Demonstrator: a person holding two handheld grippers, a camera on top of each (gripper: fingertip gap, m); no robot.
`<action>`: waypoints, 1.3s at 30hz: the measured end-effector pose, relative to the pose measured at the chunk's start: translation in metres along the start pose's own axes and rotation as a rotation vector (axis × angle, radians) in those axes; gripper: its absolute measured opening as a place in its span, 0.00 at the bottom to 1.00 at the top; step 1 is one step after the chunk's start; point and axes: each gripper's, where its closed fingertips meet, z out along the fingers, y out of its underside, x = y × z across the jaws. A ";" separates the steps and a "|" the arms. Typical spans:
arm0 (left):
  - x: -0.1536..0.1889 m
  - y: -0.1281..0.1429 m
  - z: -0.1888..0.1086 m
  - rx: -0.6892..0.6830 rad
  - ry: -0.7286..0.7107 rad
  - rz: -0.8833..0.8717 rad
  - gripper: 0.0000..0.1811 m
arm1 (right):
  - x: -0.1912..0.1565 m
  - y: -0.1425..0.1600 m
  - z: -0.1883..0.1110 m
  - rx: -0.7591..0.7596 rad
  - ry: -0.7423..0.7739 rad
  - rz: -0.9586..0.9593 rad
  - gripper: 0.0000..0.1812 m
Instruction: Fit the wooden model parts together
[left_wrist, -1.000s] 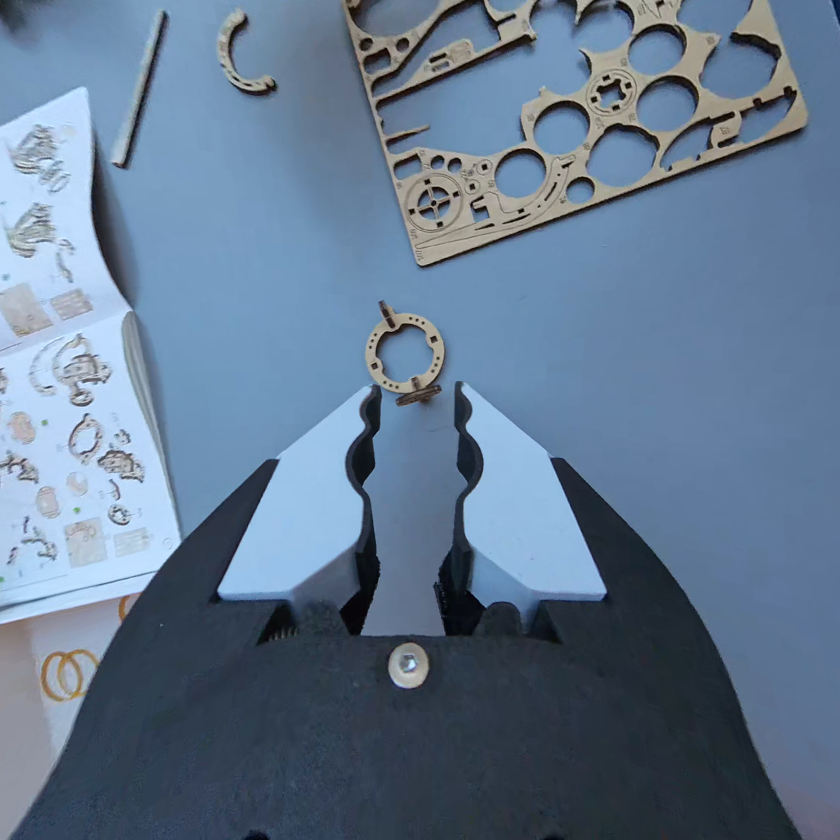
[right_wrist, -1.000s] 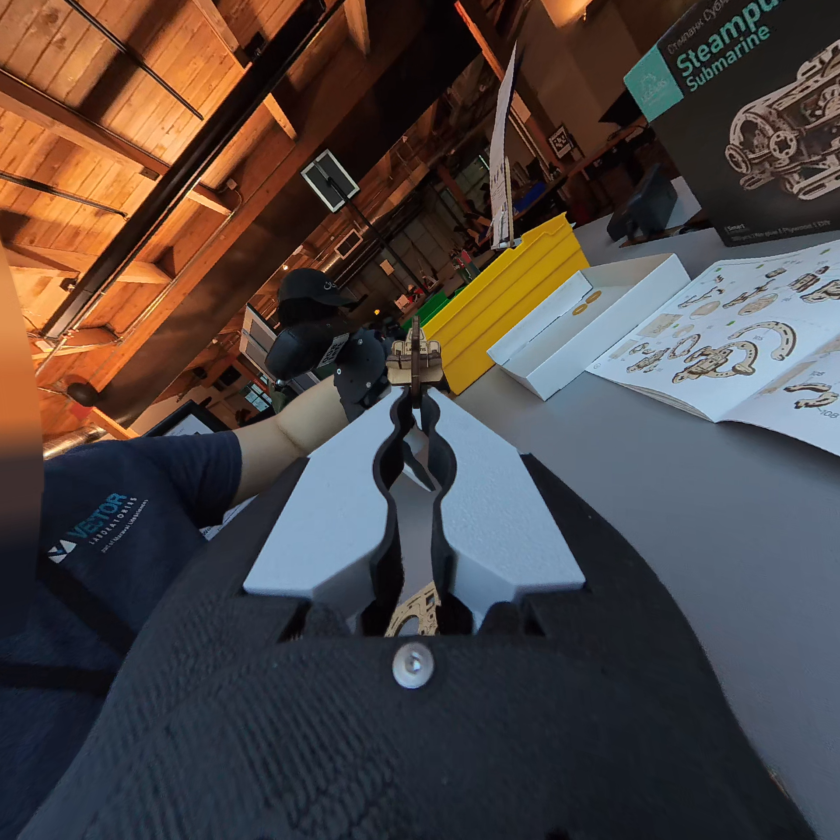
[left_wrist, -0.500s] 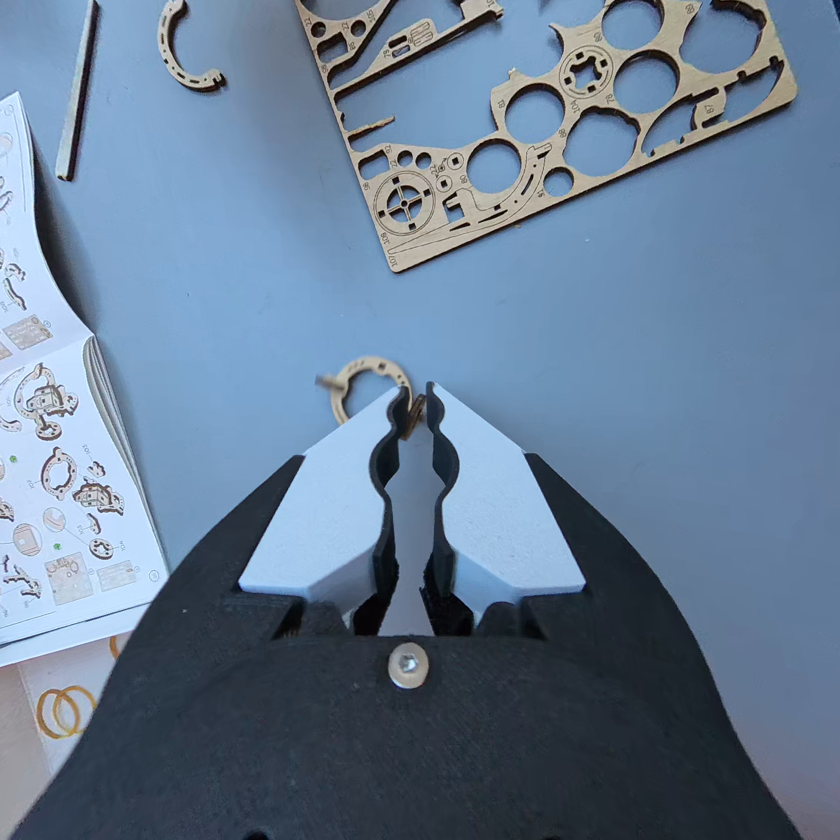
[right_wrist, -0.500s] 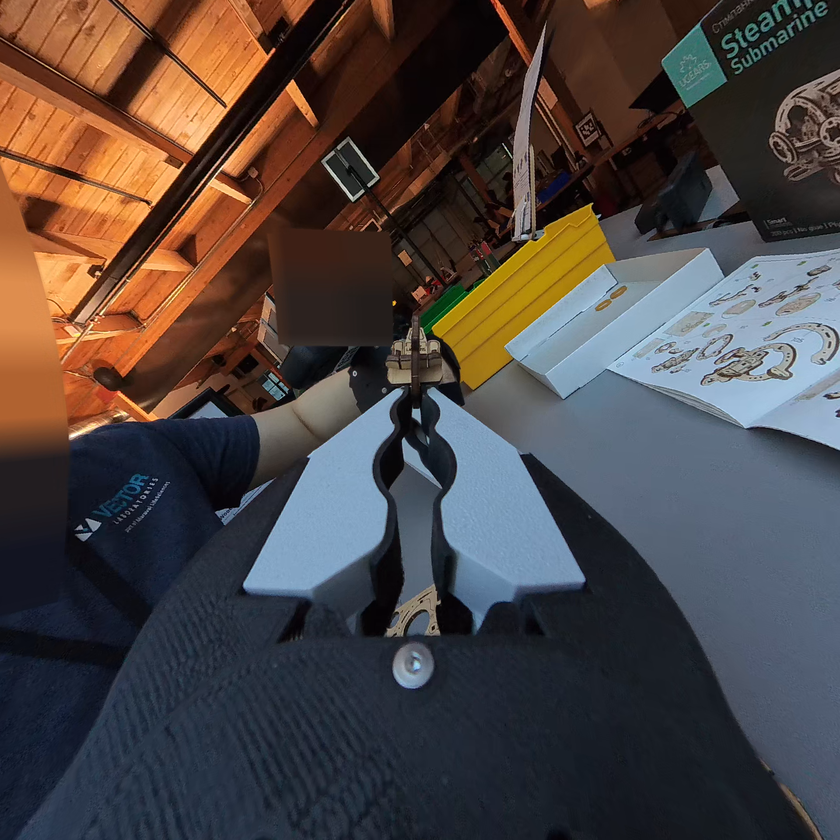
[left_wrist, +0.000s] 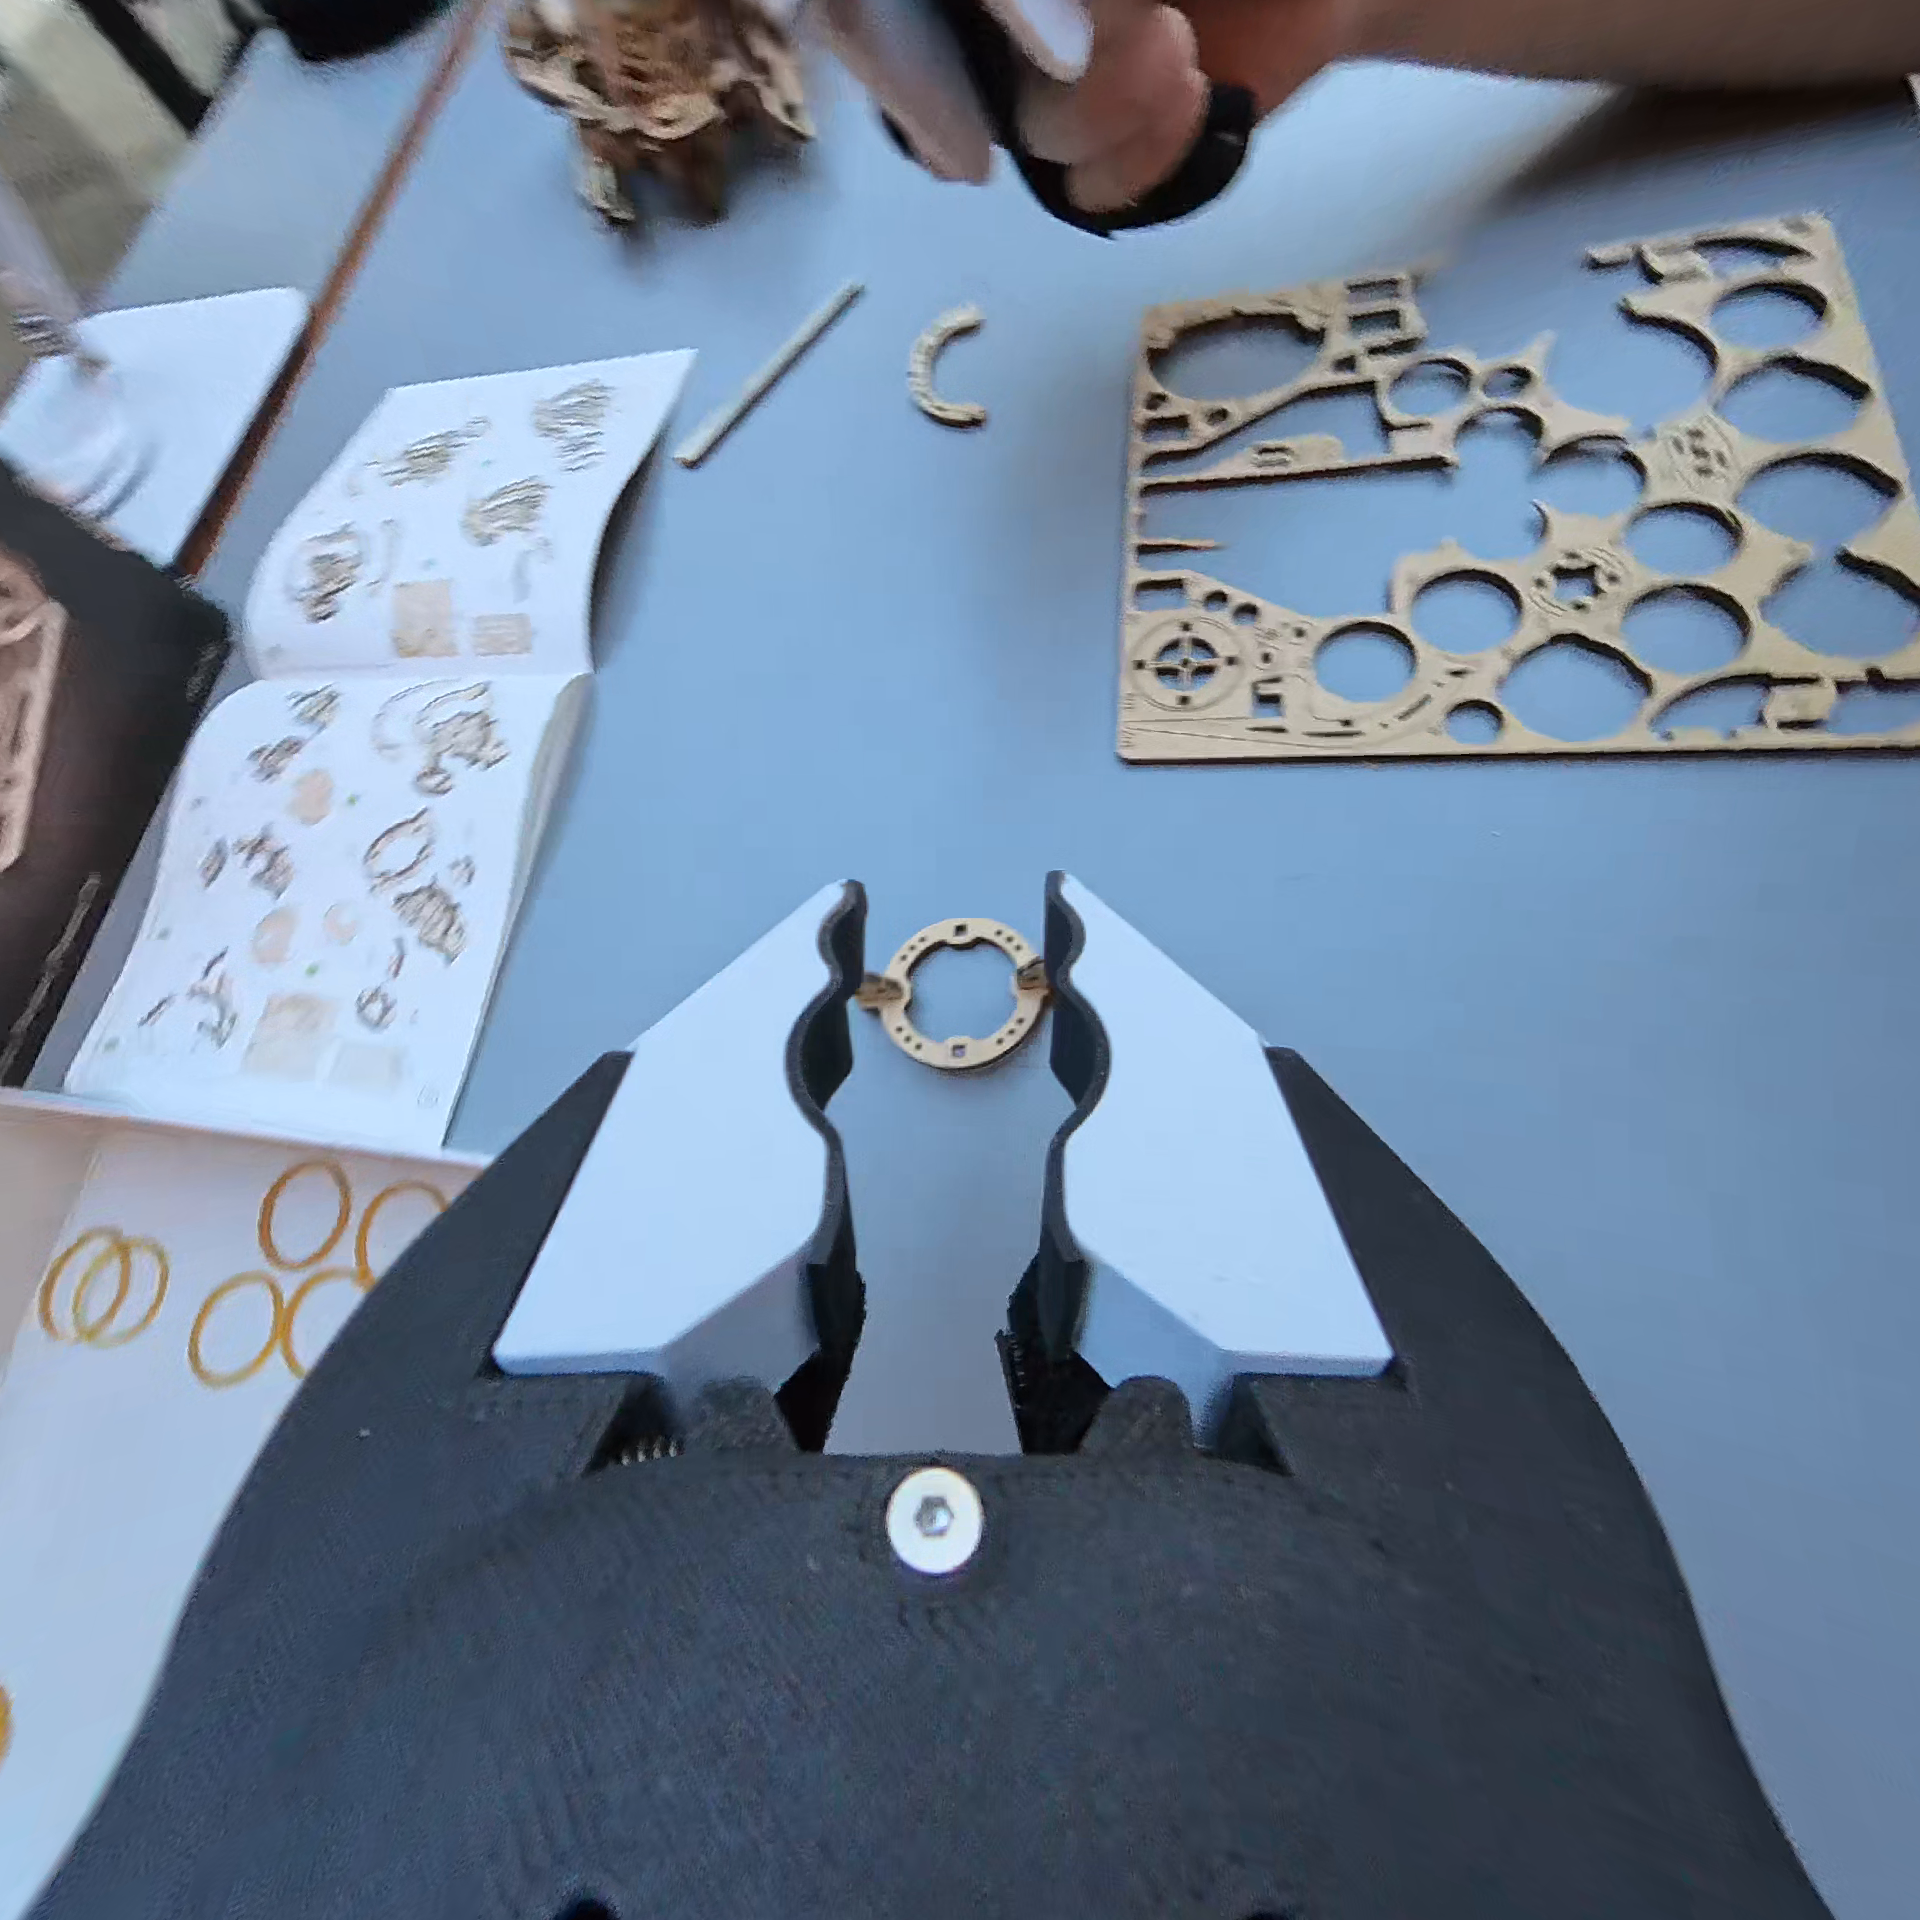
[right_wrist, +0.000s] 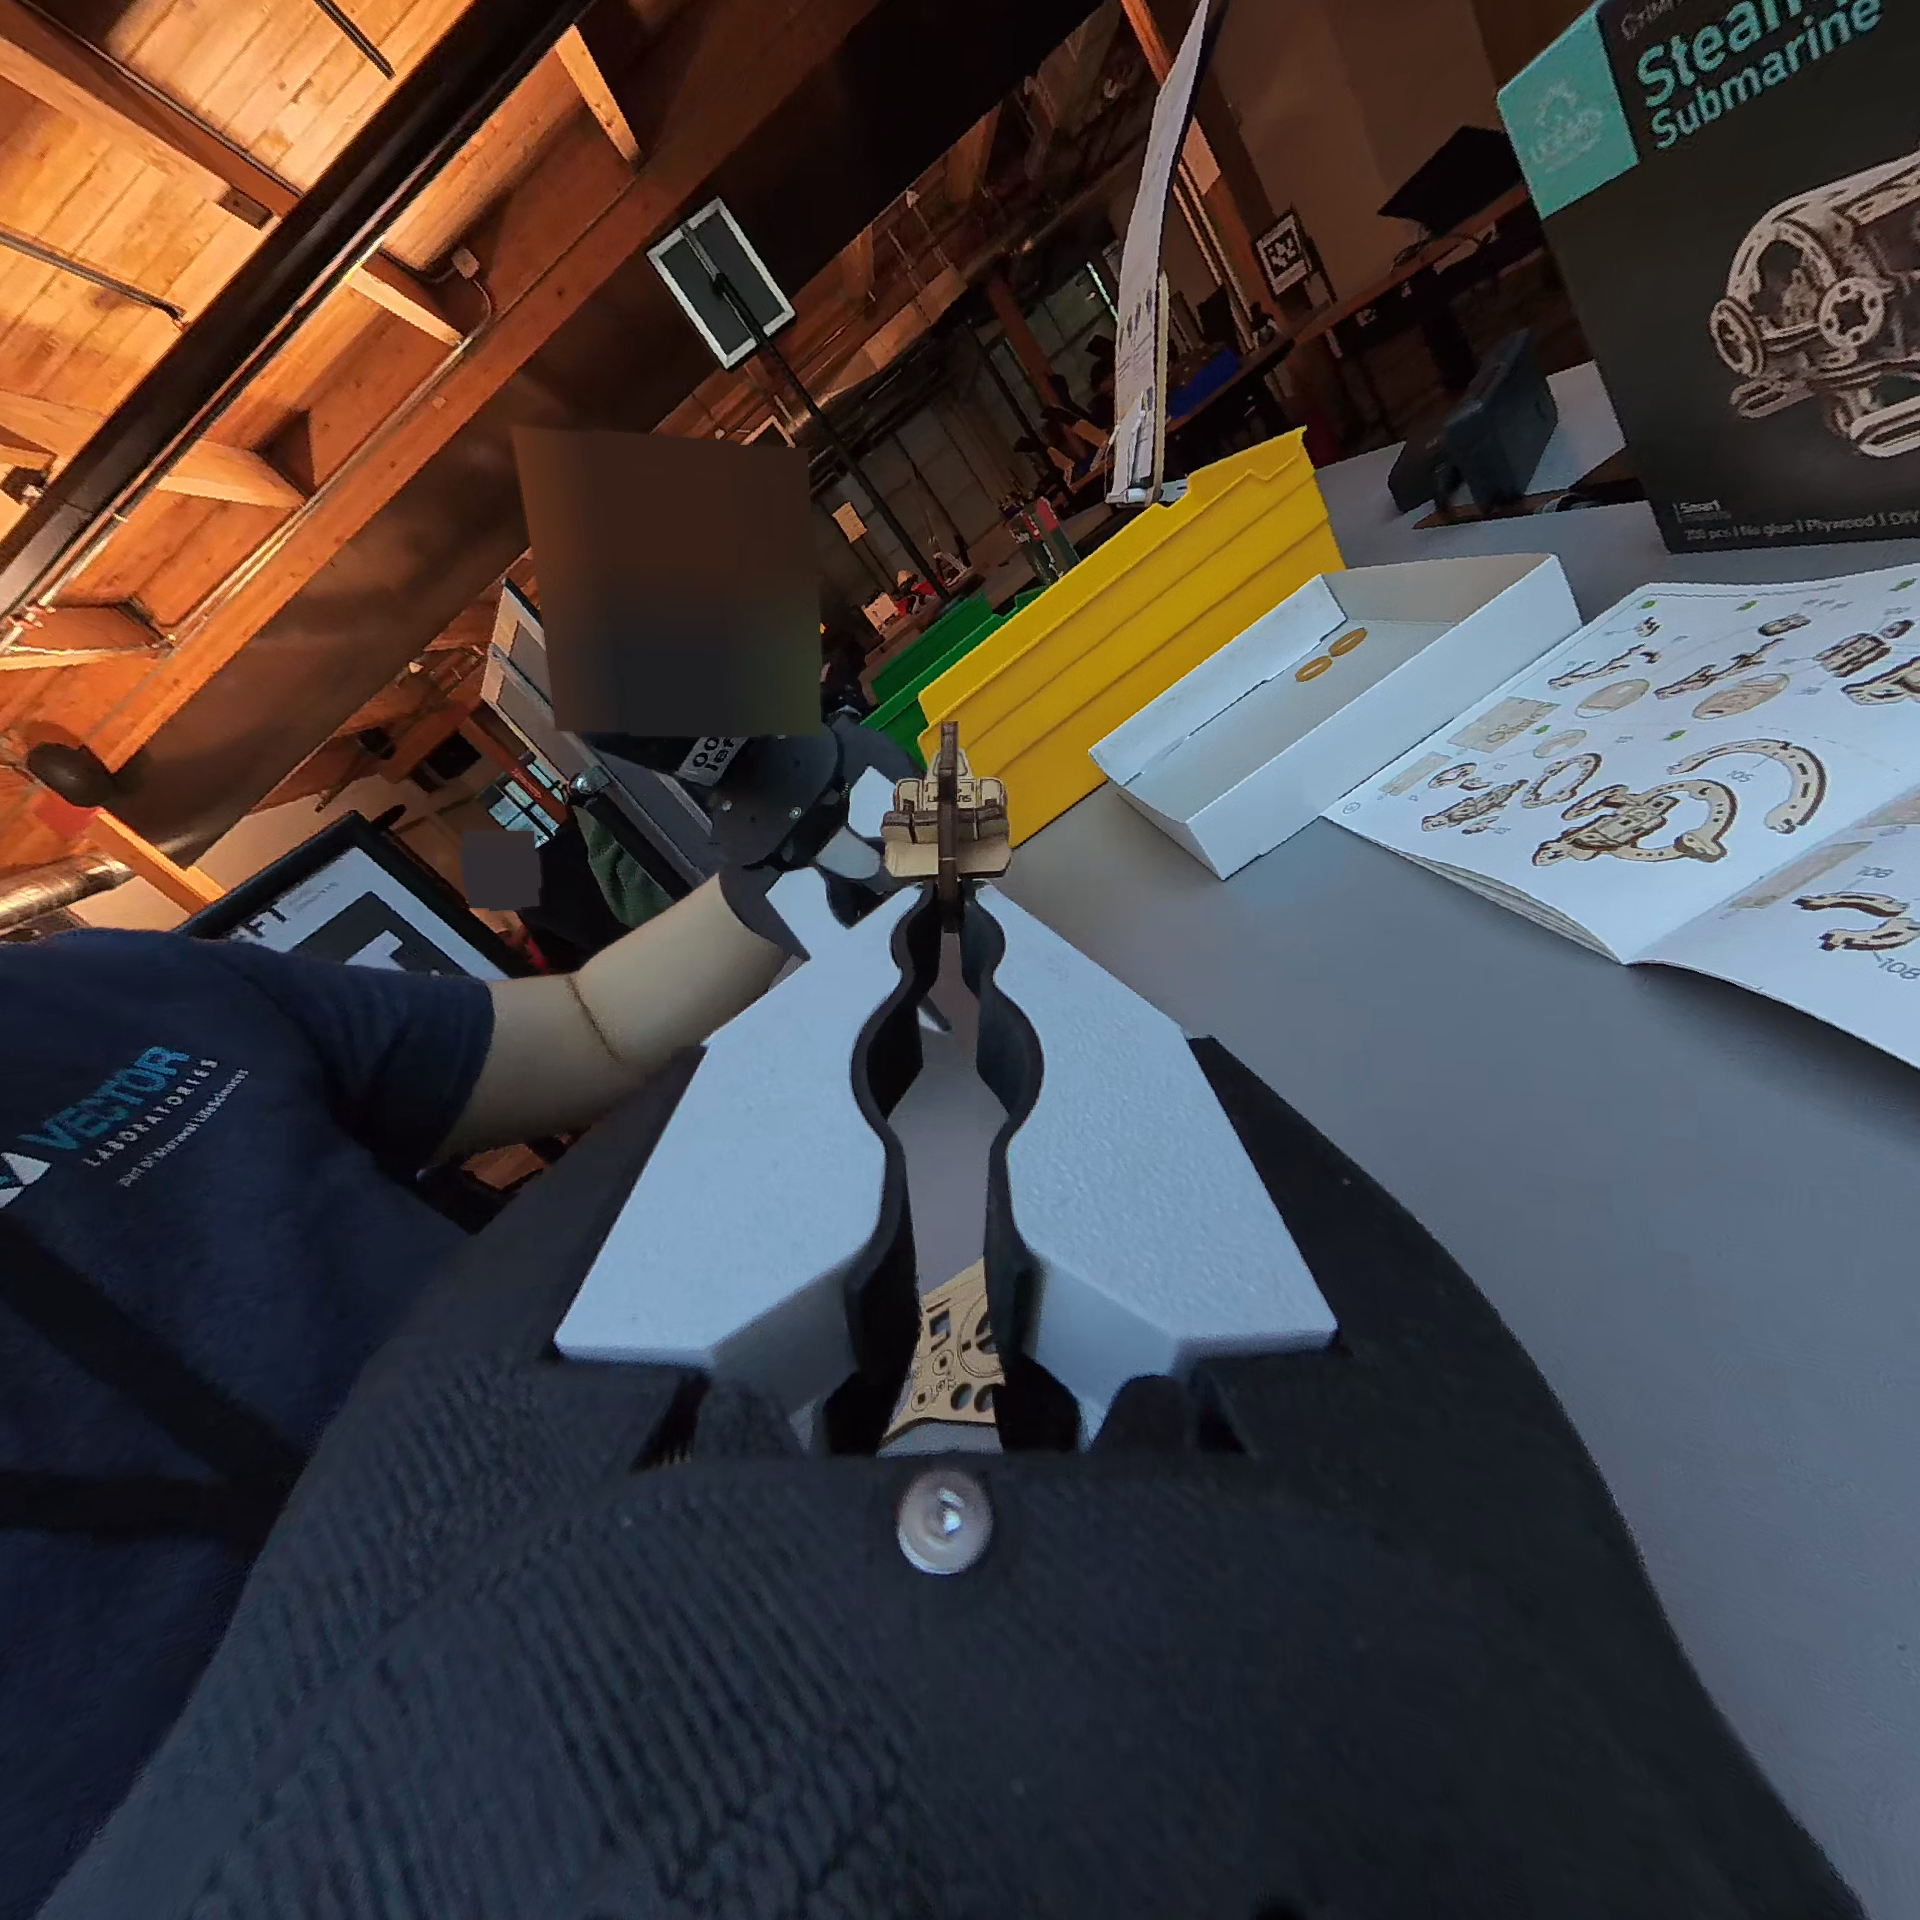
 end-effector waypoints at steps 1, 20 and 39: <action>-0.004 0.001 -0.003 0.027 -0.025 -0.037 0.20 | 0.001 -0.001 -0.001 0.006 0.009 -0.008 0.01; -0.004 0.021 0.000 0.098 0.039 -0.240 0.33 | 0.011 -0.008 -0.010 0.031 0.057 -0.074 0.01; -0.001 0.036 0.014 0.027 0.040 -0.242 0.34 | 0.022 0.006 -0.006 -0.034 0.079 -0.087 0.01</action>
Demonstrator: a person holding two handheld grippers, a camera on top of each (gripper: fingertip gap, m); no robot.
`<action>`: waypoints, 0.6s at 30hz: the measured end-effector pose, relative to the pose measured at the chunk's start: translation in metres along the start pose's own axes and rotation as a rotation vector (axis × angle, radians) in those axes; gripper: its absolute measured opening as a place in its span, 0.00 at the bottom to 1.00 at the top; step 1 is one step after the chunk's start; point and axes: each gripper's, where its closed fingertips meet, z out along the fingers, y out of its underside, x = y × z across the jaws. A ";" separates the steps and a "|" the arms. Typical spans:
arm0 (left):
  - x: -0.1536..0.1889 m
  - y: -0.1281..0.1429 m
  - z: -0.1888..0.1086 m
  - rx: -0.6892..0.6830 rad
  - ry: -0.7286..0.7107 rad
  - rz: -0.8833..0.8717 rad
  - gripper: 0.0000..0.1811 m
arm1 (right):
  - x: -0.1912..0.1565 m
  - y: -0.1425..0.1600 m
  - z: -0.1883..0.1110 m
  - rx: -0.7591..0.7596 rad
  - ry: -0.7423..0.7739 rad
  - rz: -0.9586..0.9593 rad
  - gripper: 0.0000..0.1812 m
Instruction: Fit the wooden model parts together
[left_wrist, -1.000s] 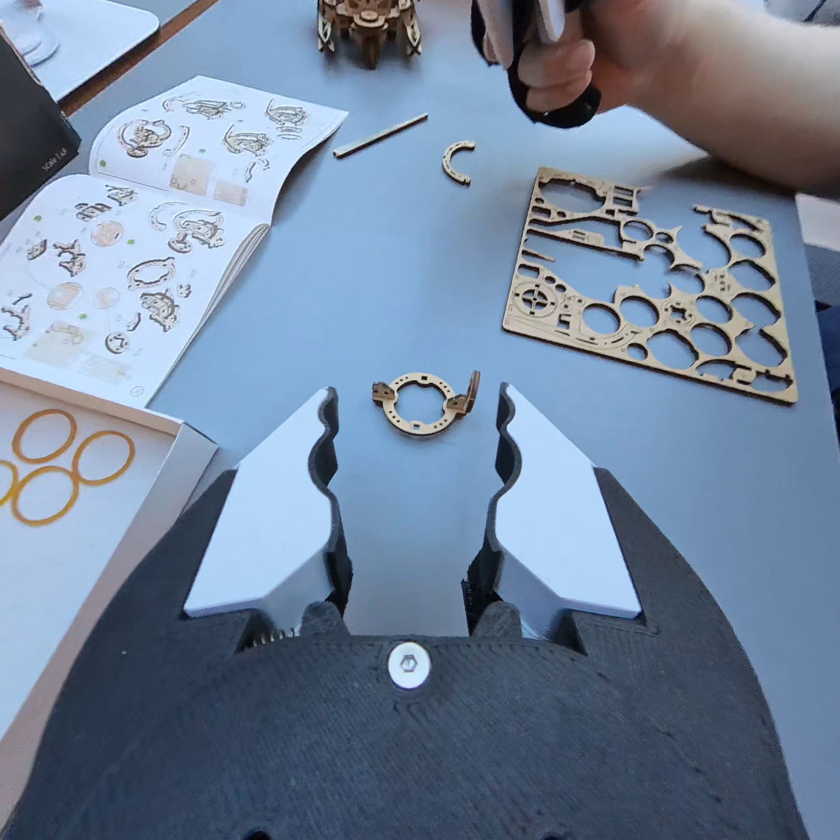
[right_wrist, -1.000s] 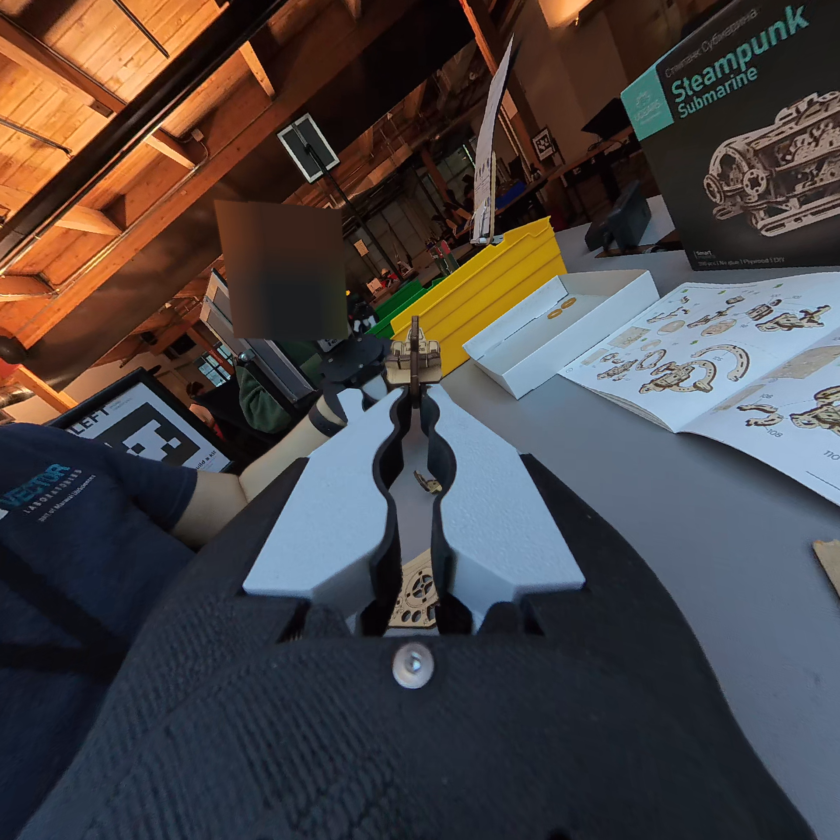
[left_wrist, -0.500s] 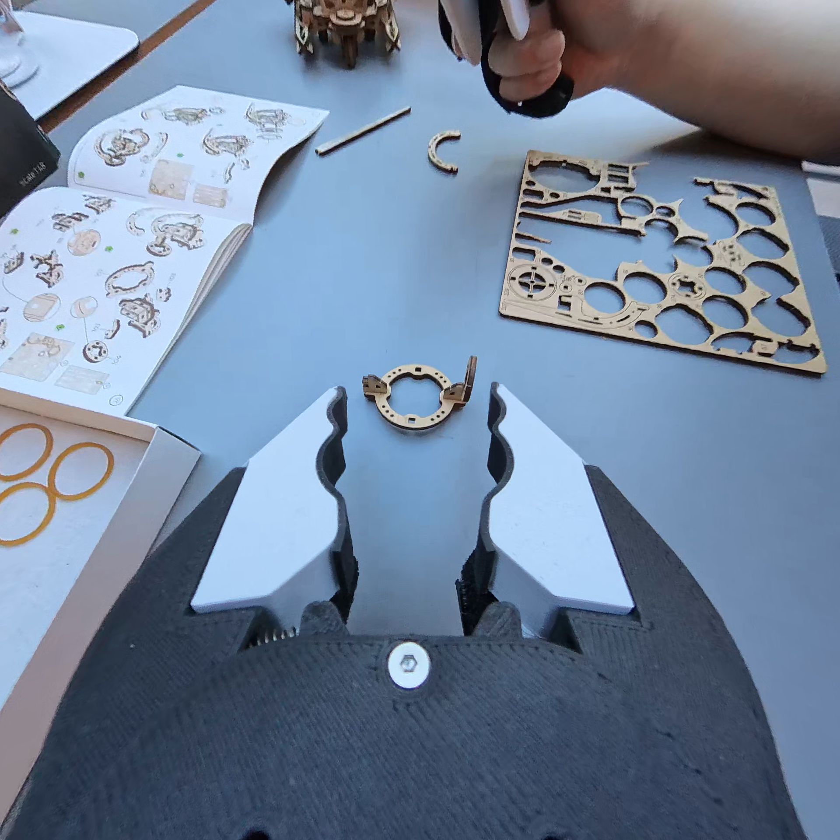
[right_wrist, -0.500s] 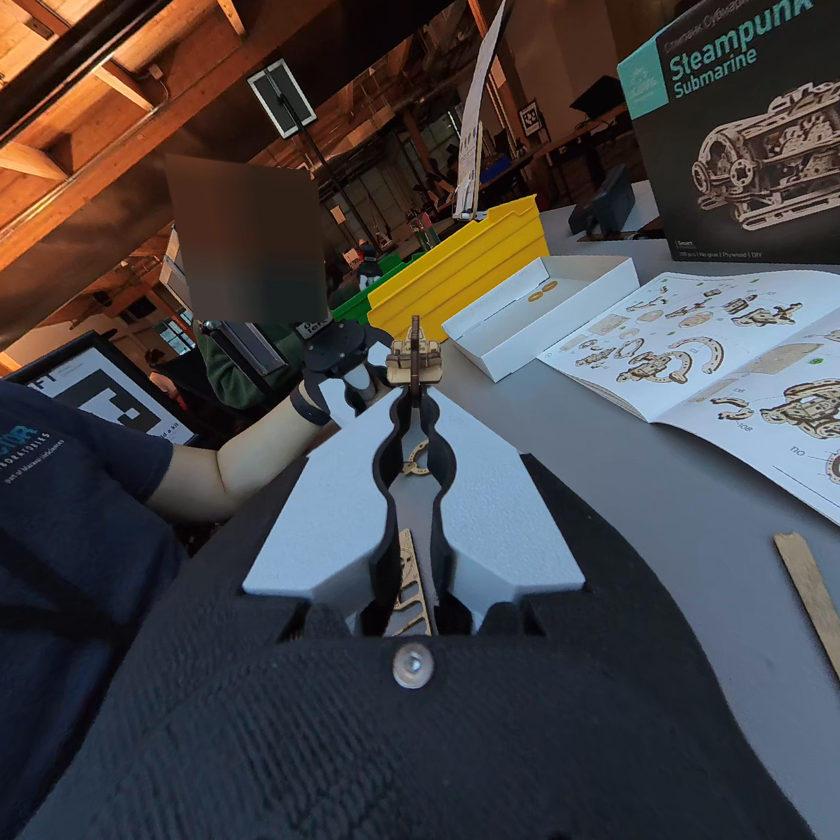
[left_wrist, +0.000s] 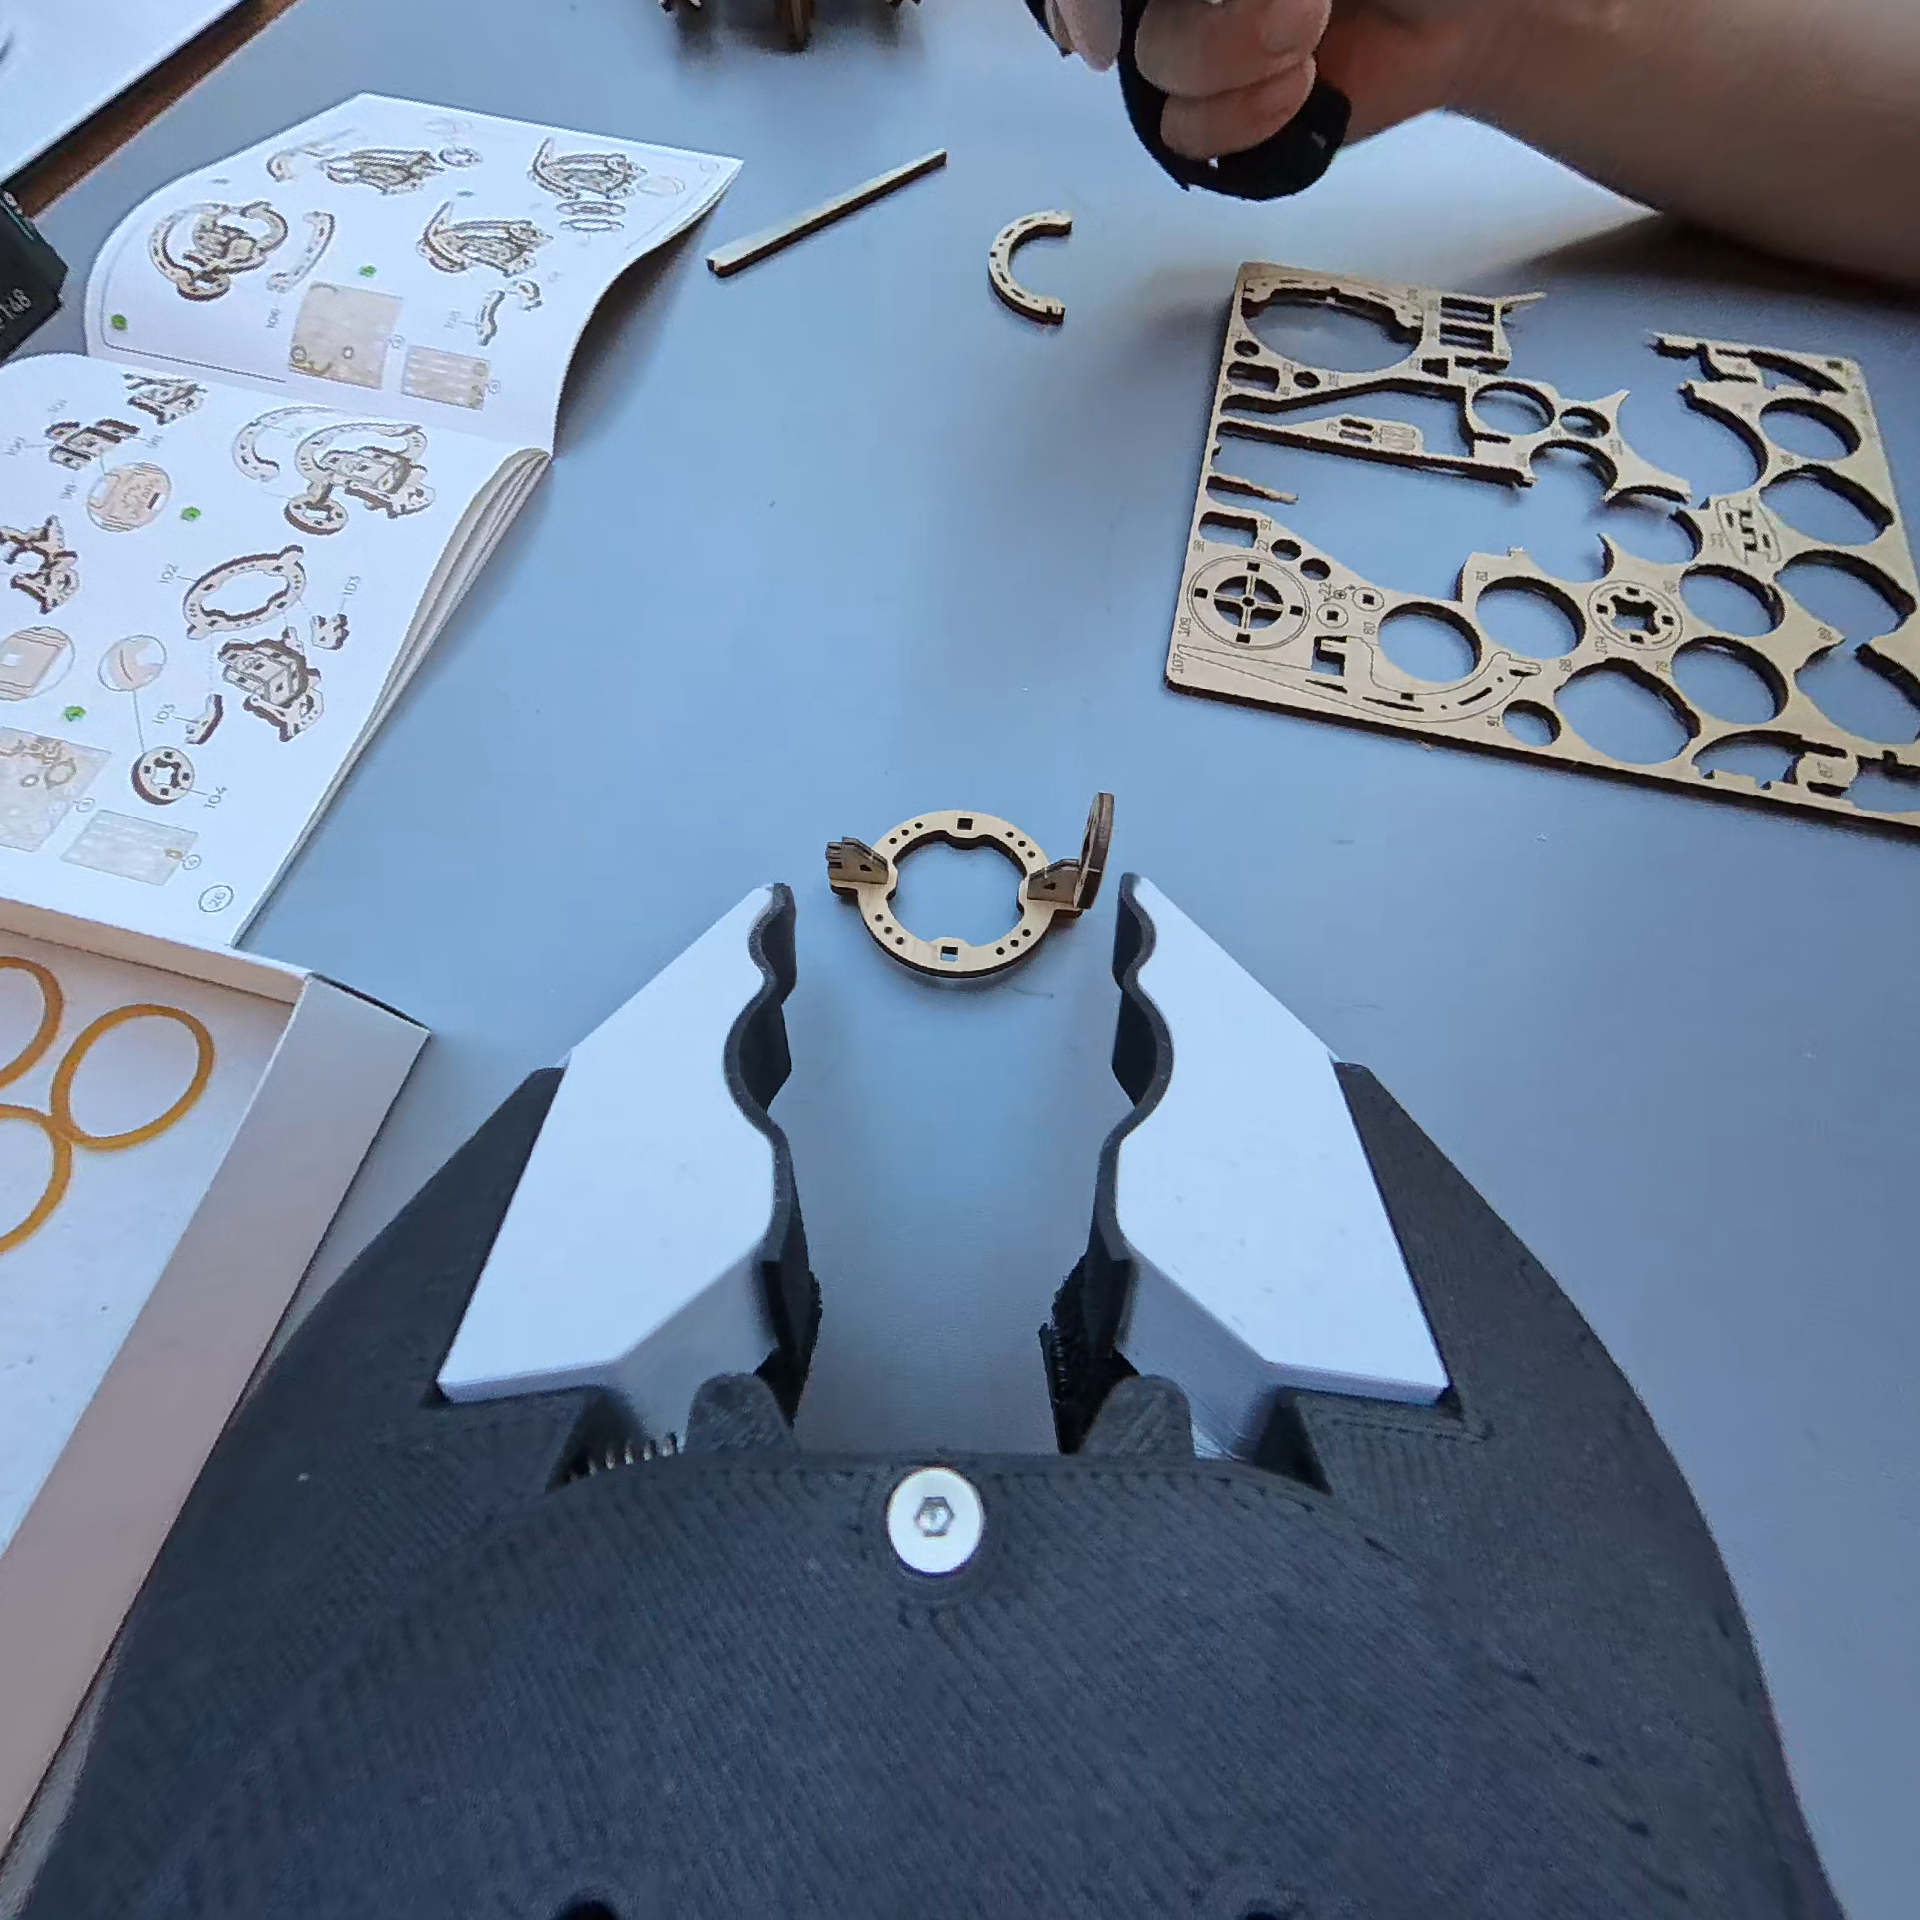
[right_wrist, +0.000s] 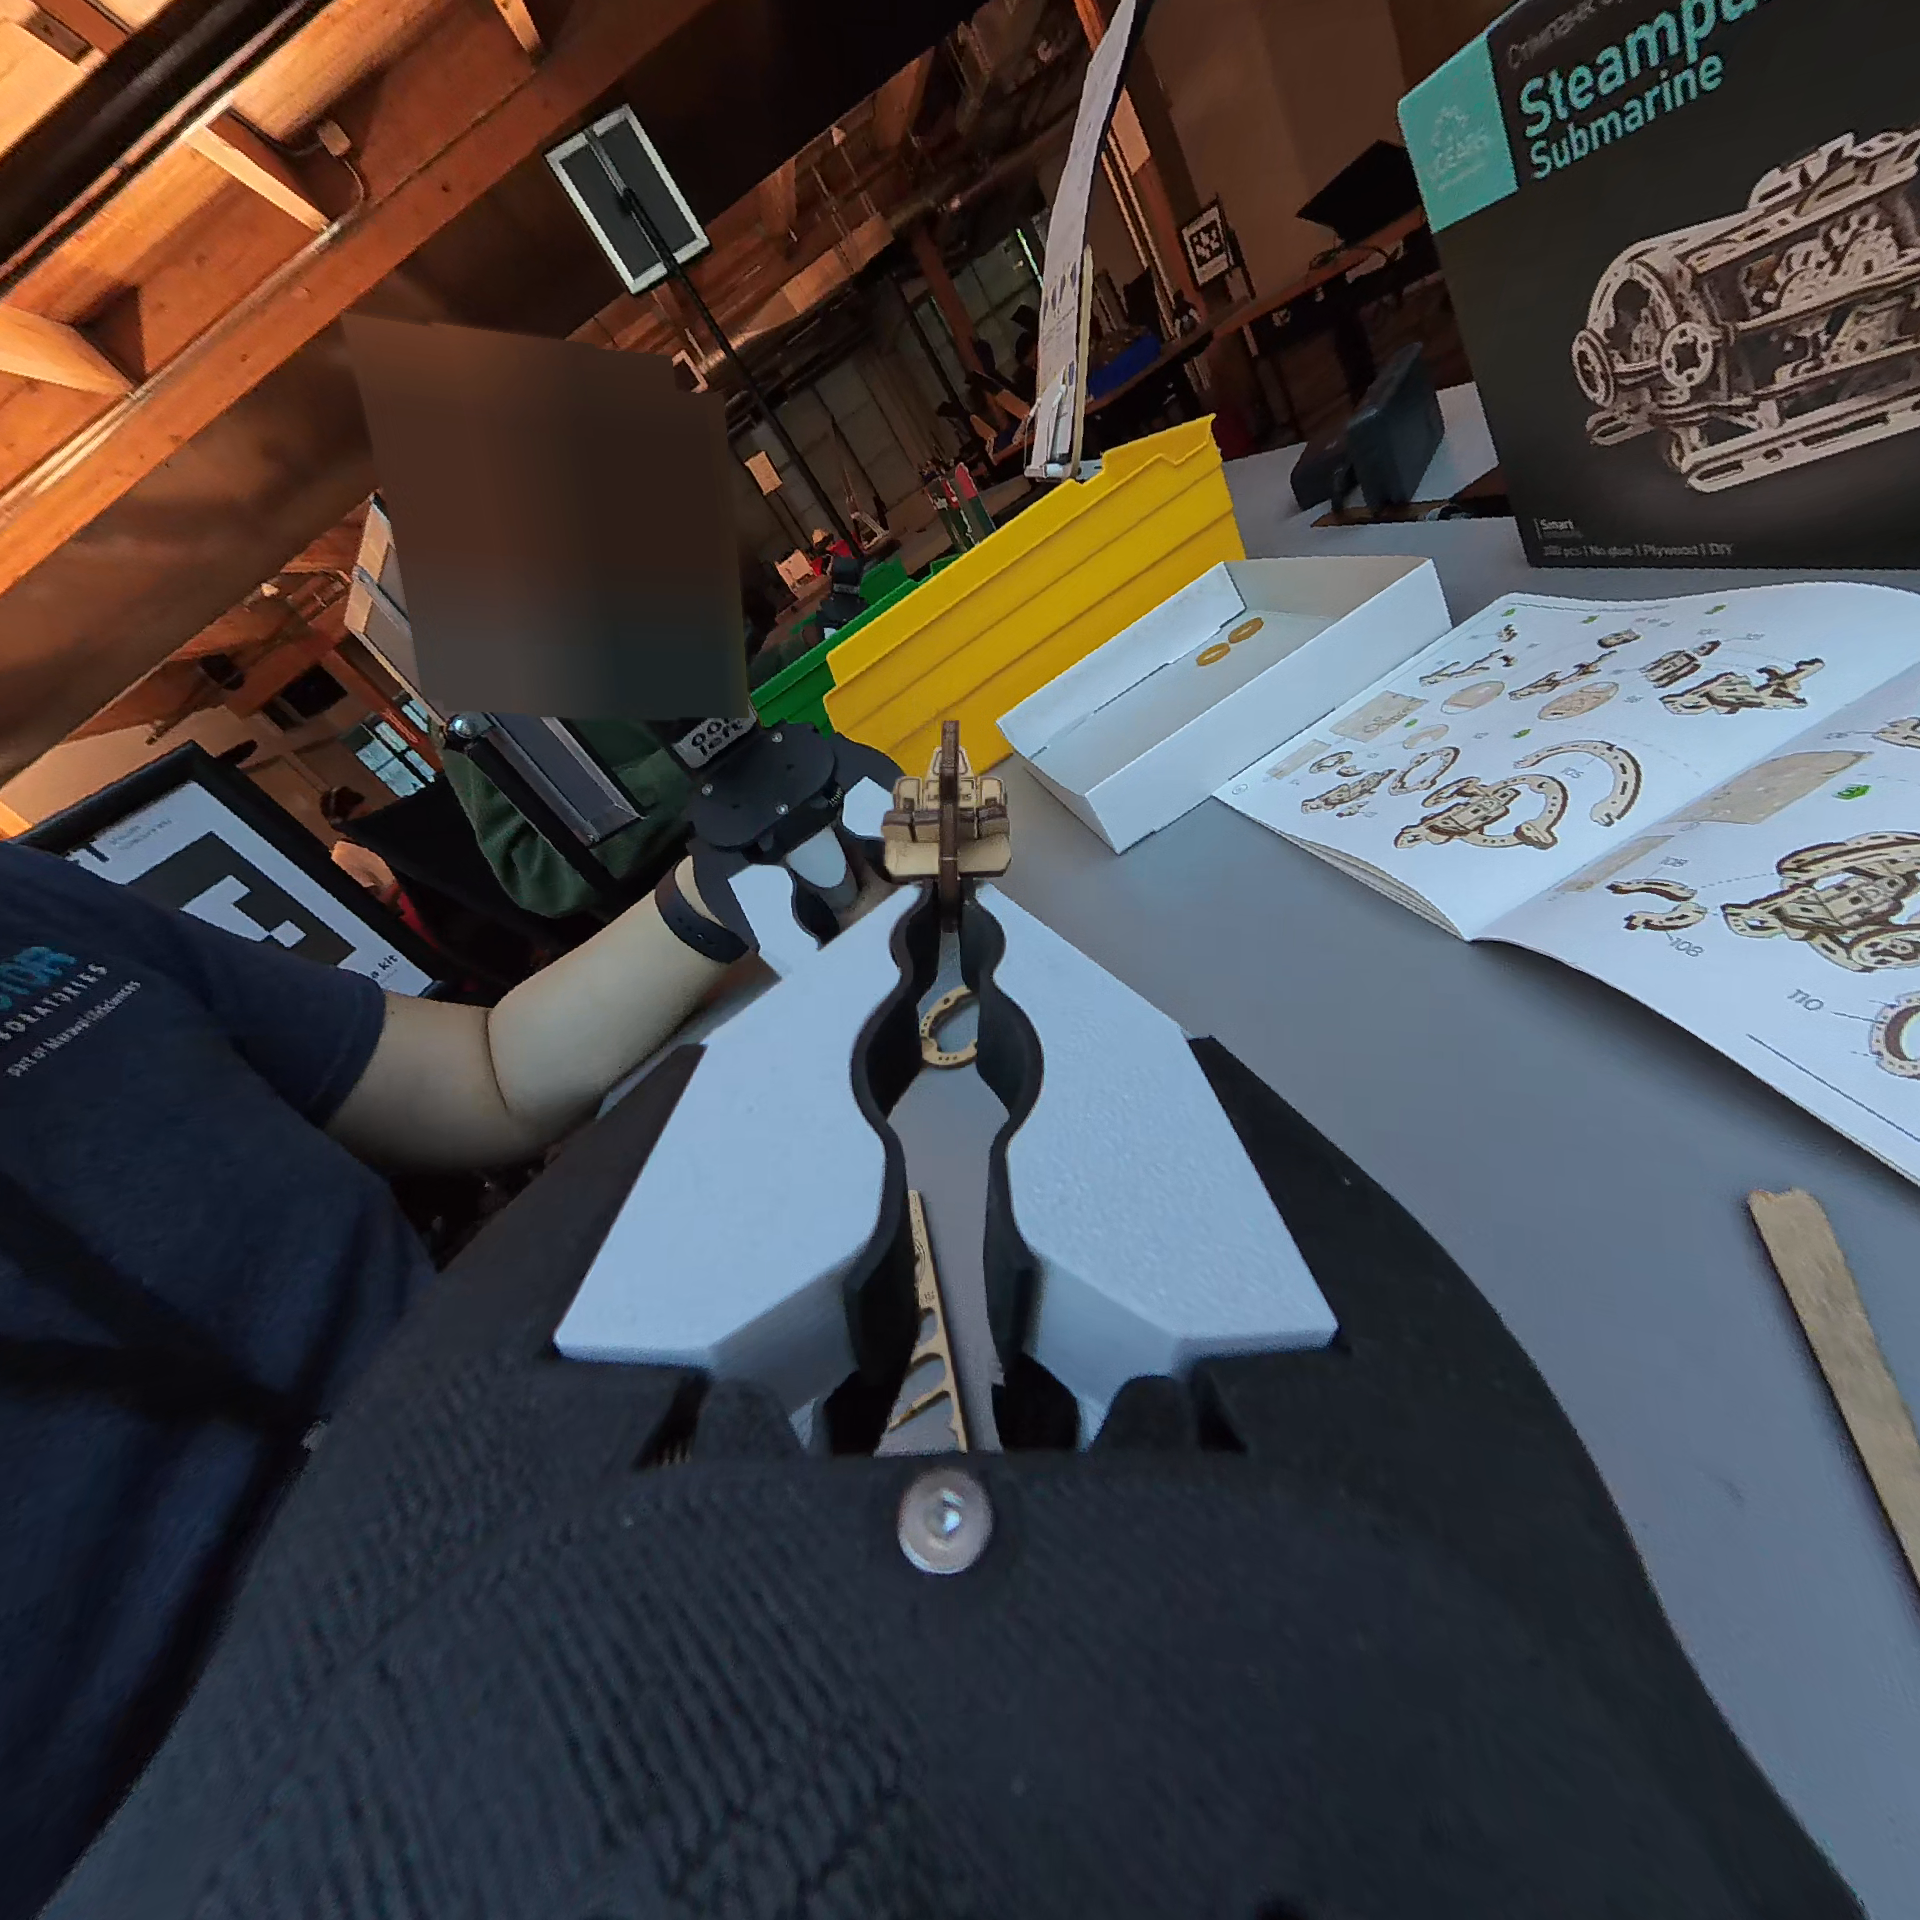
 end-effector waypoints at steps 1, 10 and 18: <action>0.001 0.001 0.001 -0.009 0.000 0.012 0.34 | 0.001 0.002 0.000 -0.019 0.008 -0.006 0.01; 0.000 0.004 0.002 -0.029 -0.007 -0.005 0.35 | 0.002 0.006 0.003 -0.049 0.050 -0.024 0.01; -0.004 0.009 0.005 -0.066 -0.033 -0.051 0.43 | -0.002 0.009 0.006 -0.070 0.045 -0.035 0.01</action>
